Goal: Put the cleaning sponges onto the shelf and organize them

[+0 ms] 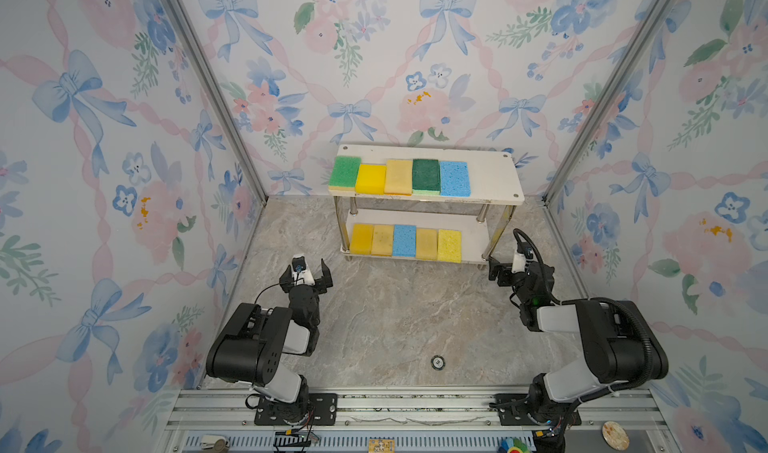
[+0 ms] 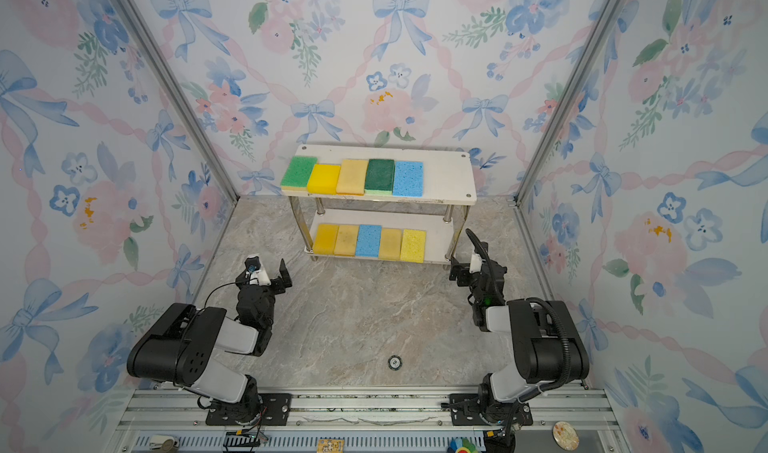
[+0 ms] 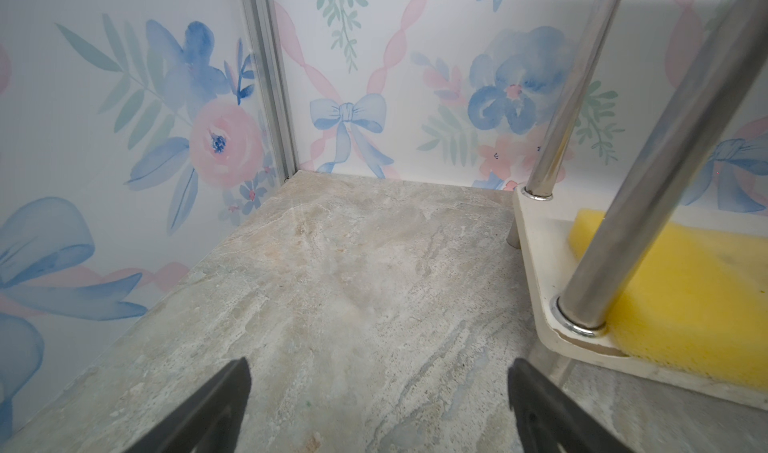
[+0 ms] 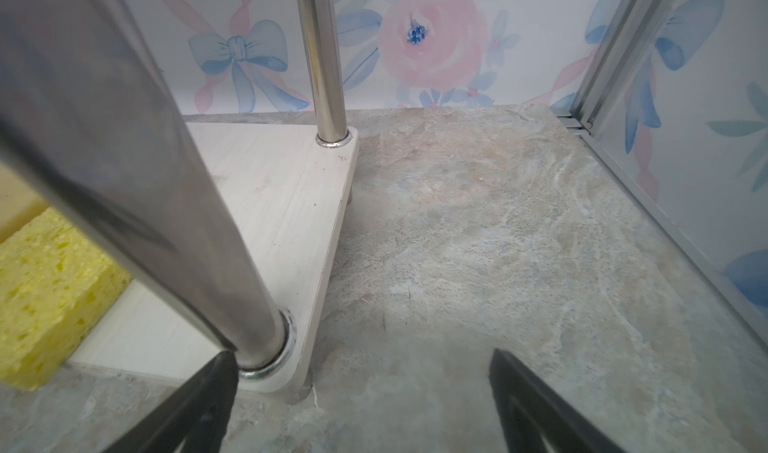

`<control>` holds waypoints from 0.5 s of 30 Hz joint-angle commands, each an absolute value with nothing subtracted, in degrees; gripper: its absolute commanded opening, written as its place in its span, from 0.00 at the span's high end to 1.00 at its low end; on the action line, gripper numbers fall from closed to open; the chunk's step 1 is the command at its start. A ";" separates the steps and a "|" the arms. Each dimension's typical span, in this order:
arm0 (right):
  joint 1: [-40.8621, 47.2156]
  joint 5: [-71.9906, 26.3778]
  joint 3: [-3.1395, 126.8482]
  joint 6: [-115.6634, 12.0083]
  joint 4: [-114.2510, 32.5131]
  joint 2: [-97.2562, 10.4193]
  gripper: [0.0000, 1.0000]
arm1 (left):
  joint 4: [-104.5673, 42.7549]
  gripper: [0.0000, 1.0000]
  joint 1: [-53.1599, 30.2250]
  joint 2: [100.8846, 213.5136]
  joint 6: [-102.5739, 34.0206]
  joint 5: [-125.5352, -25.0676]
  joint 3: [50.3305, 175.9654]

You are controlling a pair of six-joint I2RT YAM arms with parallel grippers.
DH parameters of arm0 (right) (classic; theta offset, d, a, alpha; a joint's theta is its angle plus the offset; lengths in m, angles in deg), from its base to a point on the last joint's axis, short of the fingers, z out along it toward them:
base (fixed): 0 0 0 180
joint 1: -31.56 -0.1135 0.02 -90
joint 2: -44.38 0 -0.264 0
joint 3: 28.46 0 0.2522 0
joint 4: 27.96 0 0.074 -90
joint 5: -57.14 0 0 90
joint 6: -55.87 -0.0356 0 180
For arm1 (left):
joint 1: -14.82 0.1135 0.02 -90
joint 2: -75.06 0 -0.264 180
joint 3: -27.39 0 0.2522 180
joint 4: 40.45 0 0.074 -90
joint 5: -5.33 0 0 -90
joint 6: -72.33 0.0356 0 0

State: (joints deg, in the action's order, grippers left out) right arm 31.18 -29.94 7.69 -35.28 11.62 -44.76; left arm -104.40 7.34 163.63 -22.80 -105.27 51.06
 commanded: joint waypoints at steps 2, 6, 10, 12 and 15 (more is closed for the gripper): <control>30.95 -31.61 7.80 -34.39 10.31 -44.39 0.03 | -105.54 0.02 7.18 163.74 -22.82 -106.08 50.92; 31.02 -31.62 7.78 -34.39 10.38 -44.39 0.03 | -105.60 0.02 7.18 163.79 -22.85 -106.12 51.04; 30.98 -31.65 7.79 -34.39 10.32 -44.39 0.03 | -105.55 0.02 7.18 163.83 -22.78 -106.20 51.04; 31.03 -31.59 7.76 -34.39 10.31 -44.46 0.03 | -105.52 0.02 7.18 163.91 -22.74 -106.11 51.08; 31.03 -31.60 7.79 -34.39 10.31 -44.47 0.03 | -105.53 0.02 7.18 164.08 -22.71 -106.05 51.34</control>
